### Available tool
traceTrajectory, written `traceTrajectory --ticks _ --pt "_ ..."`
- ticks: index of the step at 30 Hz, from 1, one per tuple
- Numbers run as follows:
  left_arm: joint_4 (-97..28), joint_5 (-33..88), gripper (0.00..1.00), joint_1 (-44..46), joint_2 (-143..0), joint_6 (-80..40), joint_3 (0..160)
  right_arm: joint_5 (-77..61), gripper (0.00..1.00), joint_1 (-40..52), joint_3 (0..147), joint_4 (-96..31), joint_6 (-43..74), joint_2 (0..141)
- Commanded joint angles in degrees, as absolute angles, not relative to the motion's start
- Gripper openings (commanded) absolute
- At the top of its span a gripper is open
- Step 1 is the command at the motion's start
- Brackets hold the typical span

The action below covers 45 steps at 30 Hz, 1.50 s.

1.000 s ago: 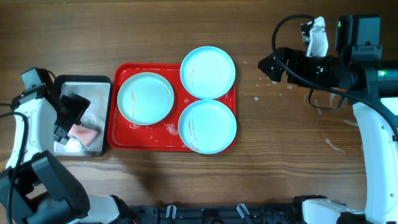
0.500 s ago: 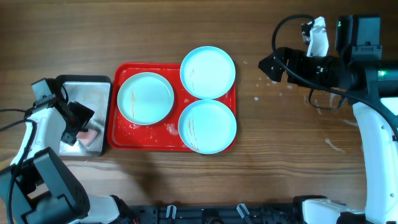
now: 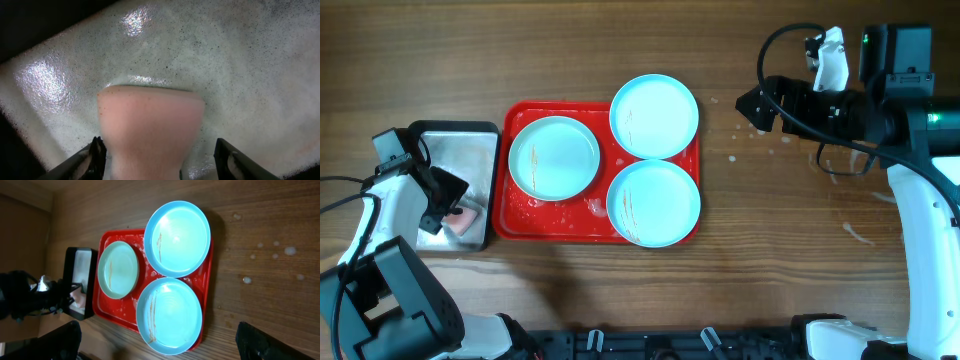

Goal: Clean dirty plates on tray and stack at the side
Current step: 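Grasp the pink sponge in the soapy basin with the left gripper, then grip the rim of the left plate with the right gripper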

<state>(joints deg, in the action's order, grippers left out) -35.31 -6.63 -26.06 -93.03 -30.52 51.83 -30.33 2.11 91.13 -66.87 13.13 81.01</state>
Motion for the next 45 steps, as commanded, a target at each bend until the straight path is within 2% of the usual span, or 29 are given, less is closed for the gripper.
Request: traceTrajectory --ticks 1,9,12,15,17,18,21,23,31,38,42,45 --pt "-35.11 -7.88 0.64 -26.44 -93.67 -30.28 51.31 -28.42 1.00 2.46 91.37 -66.96 12.10 80.82" --pt "-35.94 -5.21 0.63 -26.44 -96.92 -30.26 51.27 -28.25 1.00 2.46 91.37 -67.02 12.01 80.82" --pt "-36.18 -5.21 0.58 -26.44 -97.67 -30.26 51.27 -28.14 1.00 2.46 91.37 -67.26 12.01 80.82" --pt "-36.18 -5.19 0.45 -26.44 -97.67 -30.28 51.27 -28.12 1.00 2.46 91.37 -67.37 12.03 80.82" --pt "-36.18 -5.21 0.33 -26.44 -97.67 -30.28 51.27 -28.12 1.00 2.46 91.37 -67.37 12.05 80.82" --pt "-36.23 -5.19 0.23 -26.44 -97.67 -30.28 51.27 -28.12 1.00 2.46 91.37 -67.37 12.05 80.82" --pt "-36.75 -4.05 0.09 -26.44 -97.54 -30.26 51.29 -28.14 1.00 2.46 91.37 -67.37 12.19 80.82" --pt "-36.93 -2.81 0.04 -26.44 -97.08 -30.24 51.29 -28.23 1.00 2.46 91.37 -67.37 12.25 80.82" --pt "-40.82 1.06 0.04 -26.44 -90.41 -30.20 53.45 -28.58 1.00 5.15 91.37 -66.06 15.25 80.82" --pt "-47.42 1.04 0.04 -26.44 -80.58 -29.76 55.57 -26.39 0.98 16.69 91.37 -57.28 20.93 82.24" --pt "-50.04 0.93 0.04 -26.44 -75.92 -29.76 55.57 -22.26 0.95 23.35 91.37 -53.28 25.78 85.49" --pt "-51.09 0.78 0.04 -26.44 -74.15 -29.76 55.57 -20.10 0.87 27.75 91.37 -50.39 29.15 89.32"
